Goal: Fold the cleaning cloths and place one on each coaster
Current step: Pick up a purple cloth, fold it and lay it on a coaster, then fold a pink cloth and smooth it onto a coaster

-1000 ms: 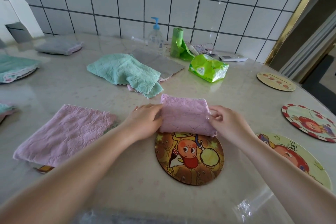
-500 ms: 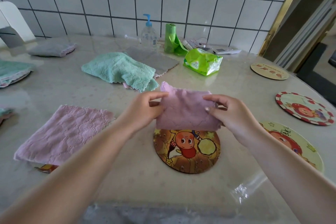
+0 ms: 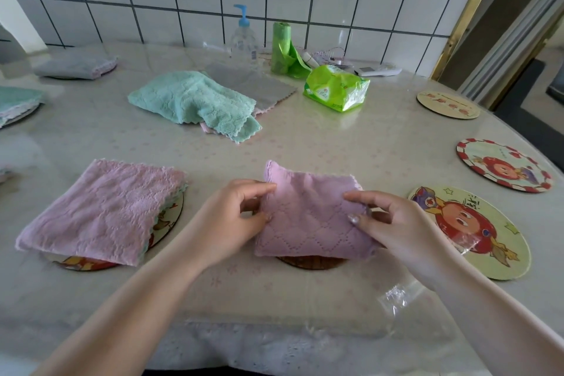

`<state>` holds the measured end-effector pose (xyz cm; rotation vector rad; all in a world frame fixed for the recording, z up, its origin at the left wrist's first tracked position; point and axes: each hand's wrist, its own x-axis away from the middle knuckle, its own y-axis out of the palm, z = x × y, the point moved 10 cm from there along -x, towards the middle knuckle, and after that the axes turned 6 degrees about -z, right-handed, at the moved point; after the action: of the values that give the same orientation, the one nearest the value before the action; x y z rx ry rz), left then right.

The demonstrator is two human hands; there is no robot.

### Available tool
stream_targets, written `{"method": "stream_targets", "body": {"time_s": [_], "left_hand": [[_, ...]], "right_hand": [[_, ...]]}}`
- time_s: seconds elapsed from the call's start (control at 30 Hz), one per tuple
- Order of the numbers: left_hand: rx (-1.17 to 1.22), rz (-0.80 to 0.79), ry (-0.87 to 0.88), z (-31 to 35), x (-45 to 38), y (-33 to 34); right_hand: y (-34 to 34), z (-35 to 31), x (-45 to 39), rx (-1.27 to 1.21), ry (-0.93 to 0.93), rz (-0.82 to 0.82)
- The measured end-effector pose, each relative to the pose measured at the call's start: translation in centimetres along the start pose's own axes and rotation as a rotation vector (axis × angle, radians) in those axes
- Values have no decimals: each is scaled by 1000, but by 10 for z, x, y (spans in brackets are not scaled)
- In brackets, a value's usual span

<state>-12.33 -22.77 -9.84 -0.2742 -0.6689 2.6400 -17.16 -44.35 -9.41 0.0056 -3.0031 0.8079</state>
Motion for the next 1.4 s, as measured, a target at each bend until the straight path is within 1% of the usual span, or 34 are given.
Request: {"method": "stream_targets", "body": {"time_s": [0.03,0.13,0.2,0.27,0.33,0.4,0.43,0.53,0.6,0.63,0.7,0.8,0.93,1.03,1.13,1.2,1.3,1.4], "left_hand": [[-36,7,7,-2,1,0],[-230,80,47,0,5,-4],[-313,107,103,11,7,-3],[-369,27,159,26,3,9],[-528,-112,182,33,-4,31],[-761,-240,120,24,-11,50],[-834,-287,79,18,-13,55],[-884,-359,23,6,-12,60],[-897,-372,47,7,-13,57],[-899,-369,61,9,-14,52],[-874,-357,55,9,-20,37],[-877,-345,-45,-3,-34,2],[-921,-274,-166,-30,-61,-57],[-942,-179,-222,-55,-84,-100],[-995,-184,-316,-85,-103,-126],[-1000,-203,-359,-102,-112,-136],[-976,-189,-344,-115,-123,-147],[-1010,-175,-291,-118,-129,-152]], "right_hand": [[0,-1,0,74,-6,-4],[-3,-6,-1,414,-61,25],[-2,-11,-2,527,-100,45],[12,-15,-6,627,-97,-43],[32,-13,-11,768,-74,-160],[44,-7,-15,856,-41,-241],[47,-3,-17,893,-21,-273],[52,4,-19,998,25,-386],[52,-1,-21,1025,40,-431],[51,-7,-24,1019,36,-429],[47,-24,-36,993,5,-374],[56,-57,-63,921,-102,-314],[96,-94,-110,849,-238,-324],[131,-106,-148,905,-284,-386],[159,-103,-179,963,-309,-442],[168,-100,-195,989,-312,-447],[174,-98,-209,1028,-339,-416],[173,-105,-214,992,-418,-336]]}}
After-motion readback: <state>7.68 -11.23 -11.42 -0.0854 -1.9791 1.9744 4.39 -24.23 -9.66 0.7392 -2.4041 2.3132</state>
